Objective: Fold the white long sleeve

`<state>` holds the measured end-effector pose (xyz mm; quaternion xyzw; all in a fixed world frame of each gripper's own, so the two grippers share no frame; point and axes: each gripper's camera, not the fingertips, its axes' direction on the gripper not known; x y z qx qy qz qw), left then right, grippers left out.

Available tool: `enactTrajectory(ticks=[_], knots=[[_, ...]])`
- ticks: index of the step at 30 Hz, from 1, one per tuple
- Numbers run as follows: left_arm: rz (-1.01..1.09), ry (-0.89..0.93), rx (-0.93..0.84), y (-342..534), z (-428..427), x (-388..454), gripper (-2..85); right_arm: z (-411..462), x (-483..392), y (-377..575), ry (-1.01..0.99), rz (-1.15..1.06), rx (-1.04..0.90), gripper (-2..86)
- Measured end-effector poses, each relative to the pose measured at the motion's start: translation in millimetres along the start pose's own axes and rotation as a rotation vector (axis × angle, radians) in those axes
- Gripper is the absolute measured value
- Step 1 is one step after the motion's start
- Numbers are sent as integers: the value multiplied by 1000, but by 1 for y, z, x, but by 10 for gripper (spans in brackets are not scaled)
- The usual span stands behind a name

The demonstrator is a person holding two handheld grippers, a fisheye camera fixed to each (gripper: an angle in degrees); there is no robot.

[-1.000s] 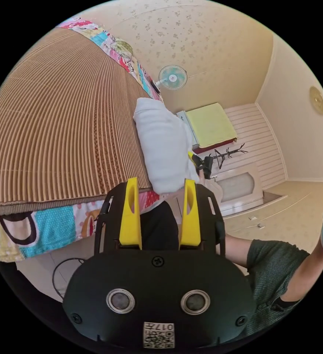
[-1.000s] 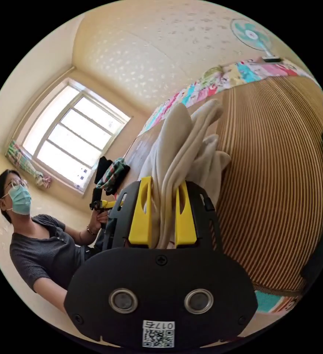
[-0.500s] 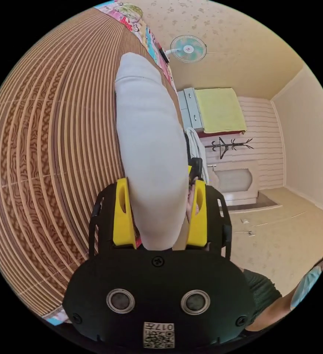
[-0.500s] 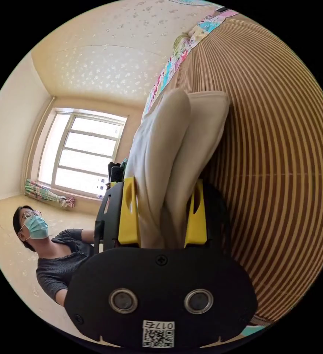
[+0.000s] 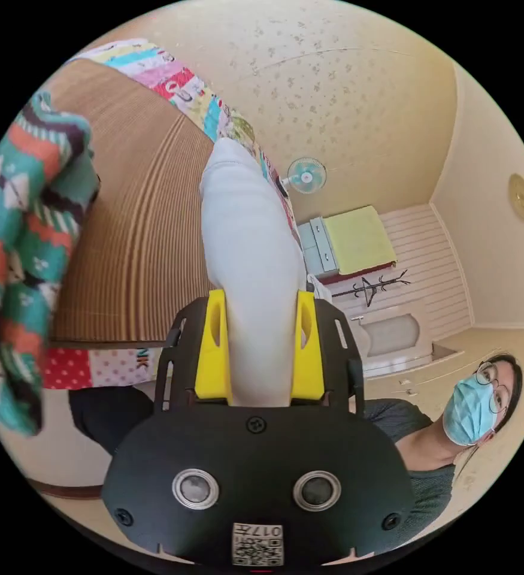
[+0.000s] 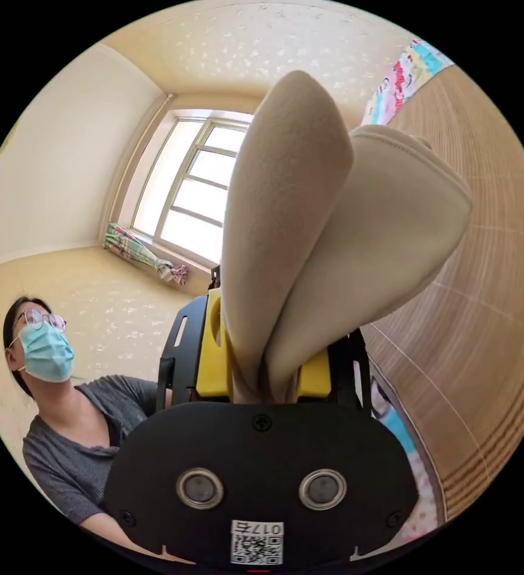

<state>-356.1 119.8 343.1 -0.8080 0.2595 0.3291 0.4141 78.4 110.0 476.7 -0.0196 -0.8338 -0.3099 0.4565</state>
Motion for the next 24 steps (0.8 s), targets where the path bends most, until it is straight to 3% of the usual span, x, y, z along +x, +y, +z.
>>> enactTrajectory(ticks=[3,5,7,9,11,13,15,17,19,21,24], knots=[[4,-270,239,-26,-164,17,155,107,-6,-34,47,66,79,169],[-89,-525,529,1,-266,22,108,159,1,-44,210,71,21,169],[-97,-561,600,26,-290,20,96,193,15,-34,367,87,-73,153],[-45,-524,548,45,-272,8,103,196,28,8,362,24,-131,113],[-61,-576,307,54,-199,-33,101,176,41,43,347,6,-147,94],[-71,-646,208,70,-147,-58,98,144,53,70,397,39,-173,85],[-62,-678,379,108,-139,-45,85,74,45,95,520,12,-121,86],[-35,-671,685,169,-135,-3,56,11,17,109,650,-58,-8,96],[-1,-628,779,198,-108,30,82,-47,-16,117,847,-86,103,109],[52,-590,738,204,-53,61,87,-105,-49,117,1175,-88,185,154],[202,-583,544,185,92,100,75,-158,-54,103,1420,-12,158,214]])
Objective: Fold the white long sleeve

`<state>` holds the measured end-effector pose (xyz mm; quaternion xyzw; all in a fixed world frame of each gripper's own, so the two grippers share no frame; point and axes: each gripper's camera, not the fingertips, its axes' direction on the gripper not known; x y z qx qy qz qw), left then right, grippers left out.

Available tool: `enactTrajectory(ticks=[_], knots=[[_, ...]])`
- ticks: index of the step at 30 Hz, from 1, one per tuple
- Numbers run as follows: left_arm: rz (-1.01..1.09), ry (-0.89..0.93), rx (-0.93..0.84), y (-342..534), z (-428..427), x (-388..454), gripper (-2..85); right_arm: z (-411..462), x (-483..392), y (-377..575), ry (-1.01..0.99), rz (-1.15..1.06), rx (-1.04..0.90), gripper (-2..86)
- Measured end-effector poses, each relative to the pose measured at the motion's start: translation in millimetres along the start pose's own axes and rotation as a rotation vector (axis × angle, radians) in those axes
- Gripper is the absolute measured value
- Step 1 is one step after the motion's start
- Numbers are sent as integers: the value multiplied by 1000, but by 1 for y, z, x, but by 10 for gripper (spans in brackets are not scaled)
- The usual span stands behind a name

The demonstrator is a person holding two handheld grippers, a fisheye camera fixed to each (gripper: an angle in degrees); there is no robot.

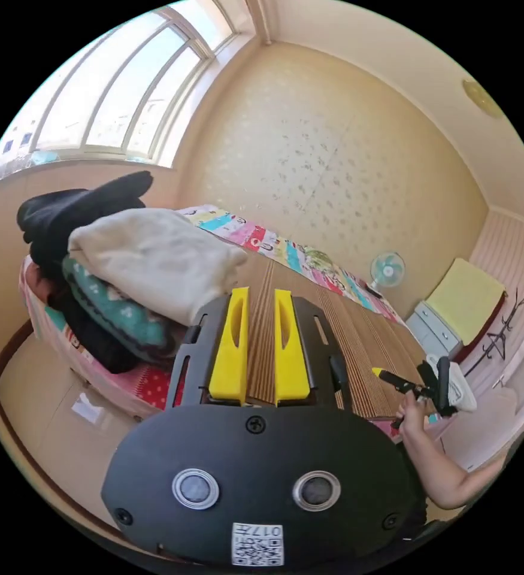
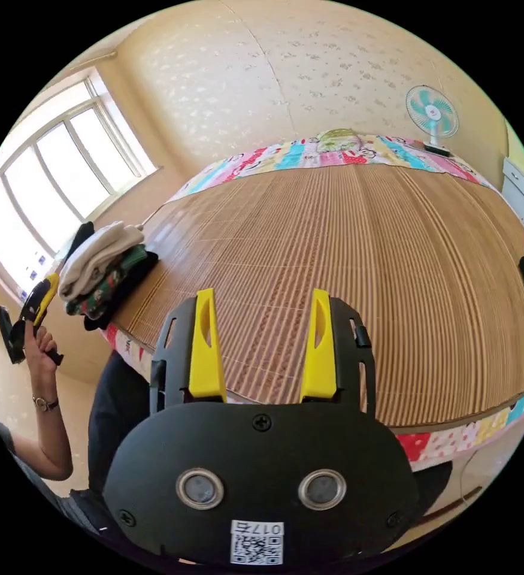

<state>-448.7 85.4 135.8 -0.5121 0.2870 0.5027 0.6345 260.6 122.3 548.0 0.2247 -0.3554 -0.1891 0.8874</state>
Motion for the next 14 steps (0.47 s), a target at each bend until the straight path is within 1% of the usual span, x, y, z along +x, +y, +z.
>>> enactTrajectory(ticks=[2,3,4,7,9,12,14], knots=[[90,49,-282,23,112,76,112,7,23,-9,74,46,-32,234],[95,63,-334,28,136,90,143,17,33,-16,92,75,-70,249],[102,67,-363,38,170,114,206,23,37,-19,97,86,-91,257],[137,-24,-391,49,234,157,253,53,38,-32,166,150,-160,285],[116,-46,-407,52,262,169,269,73,30,-38,197,167,-191,296],[92,-108,-465,62,308,176,276,75,19,-46,214,176,-156,306],[120,-193,-453,71,326,184,269,78,16,-54,218,181,-148,309]])
